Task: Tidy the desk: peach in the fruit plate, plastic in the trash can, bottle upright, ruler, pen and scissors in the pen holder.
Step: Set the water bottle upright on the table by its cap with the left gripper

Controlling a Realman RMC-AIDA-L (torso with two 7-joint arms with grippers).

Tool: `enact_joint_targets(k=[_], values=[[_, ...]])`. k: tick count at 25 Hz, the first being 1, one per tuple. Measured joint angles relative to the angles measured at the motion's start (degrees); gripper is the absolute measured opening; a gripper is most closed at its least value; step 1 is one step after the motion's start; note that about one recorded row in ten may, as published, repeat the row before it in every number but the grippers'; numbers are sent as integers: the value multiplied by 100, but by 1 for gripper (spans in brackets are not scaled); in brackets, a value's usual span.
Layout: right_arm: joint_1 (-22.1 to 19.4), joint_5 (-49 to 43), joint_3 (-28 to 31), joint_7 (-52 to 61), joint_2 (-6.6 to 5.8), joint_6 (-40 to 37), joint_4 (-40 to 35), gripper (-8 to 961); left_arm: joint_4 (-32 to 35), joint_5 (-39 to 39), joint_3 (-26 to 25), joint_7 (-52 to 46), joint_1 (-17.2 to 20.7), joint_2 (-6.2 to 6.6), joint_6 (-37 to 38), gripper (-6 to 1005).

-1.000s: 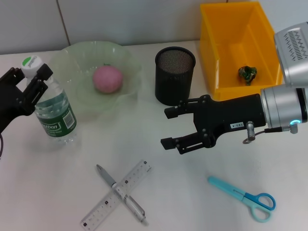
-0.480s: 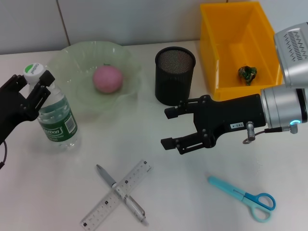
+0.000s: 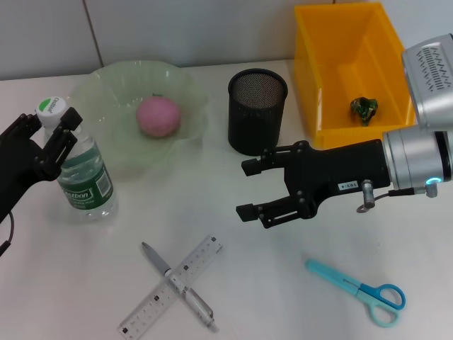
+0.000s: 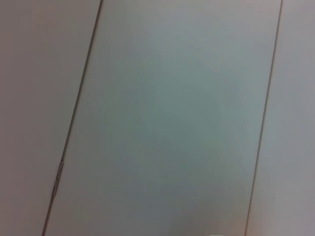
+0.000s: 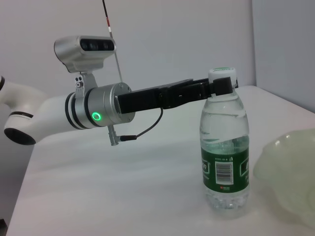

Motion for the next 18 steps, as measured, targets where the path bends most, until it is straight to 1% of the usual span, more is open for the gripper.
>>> enact_joint_targets(k=[15, 18], values=[[9, -9, -9, 30, 8, 0, 2, 815, -76, -3, -22, 20, -56, 1, -147, 587], [11, -11, -8, 32, 9, 0, 3, 815, -117, -106, -33, 22, -68, -4, -161, 591]])
